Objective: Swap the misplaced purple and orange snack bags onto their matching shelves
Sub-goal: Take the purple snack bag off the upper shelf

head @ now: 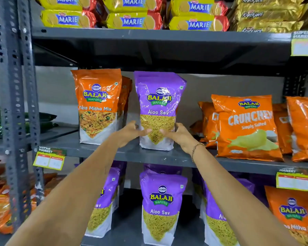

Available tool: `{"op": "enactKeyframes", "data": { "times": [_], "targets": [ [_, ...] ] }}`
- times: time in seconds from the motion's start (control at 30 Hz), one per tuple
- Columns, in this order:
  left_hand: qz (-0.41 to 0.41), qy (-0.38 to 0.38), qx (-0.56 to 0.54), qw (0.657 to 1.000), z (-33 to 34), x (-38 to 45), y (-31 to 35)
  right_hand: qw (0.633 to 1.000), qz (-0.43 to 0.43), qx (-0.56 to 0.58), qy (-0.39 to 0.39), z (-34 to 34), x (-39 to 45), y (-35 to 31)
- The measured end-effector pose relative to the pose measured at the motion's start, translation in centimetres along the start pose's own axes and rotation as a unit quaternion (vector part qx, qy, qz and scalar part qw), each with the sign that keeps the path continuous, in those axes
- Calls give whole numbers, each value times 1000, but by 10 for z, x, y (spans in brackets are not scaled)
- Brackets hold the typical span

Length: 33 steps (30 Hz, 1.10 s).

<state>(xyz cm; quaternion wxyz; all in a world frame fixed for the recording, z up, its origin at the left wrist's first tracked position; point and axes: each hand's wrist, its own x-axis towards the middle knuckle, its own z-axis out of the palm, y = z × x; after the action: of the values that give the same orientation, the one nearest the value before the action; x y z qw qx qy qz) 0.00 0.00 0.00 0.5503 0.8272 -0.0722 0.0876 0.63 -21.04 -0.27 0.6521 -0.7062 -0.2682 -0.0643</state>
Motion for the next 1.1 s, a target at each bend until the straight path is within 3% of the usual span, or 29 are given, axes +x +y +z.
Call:
{"op": "enactKeyframes", "data": {
  "times": [0.27,0.67,0.93,1.1],
  "targets": [
    [85,45,-61,993,14,2,-6,996,24,-19,90,-2,9,15],
    [172,91,8,981,28,-75,28,992,-33,-2,125,-23,-73,-20],
    [199,25,-33,979,94,-150,17,983,-61,13,175,-46,-186,-8],
    [150,-15,-54,987,158,-172,-24,983,-16,-4,186,-78,-253,40]
  ]
}}
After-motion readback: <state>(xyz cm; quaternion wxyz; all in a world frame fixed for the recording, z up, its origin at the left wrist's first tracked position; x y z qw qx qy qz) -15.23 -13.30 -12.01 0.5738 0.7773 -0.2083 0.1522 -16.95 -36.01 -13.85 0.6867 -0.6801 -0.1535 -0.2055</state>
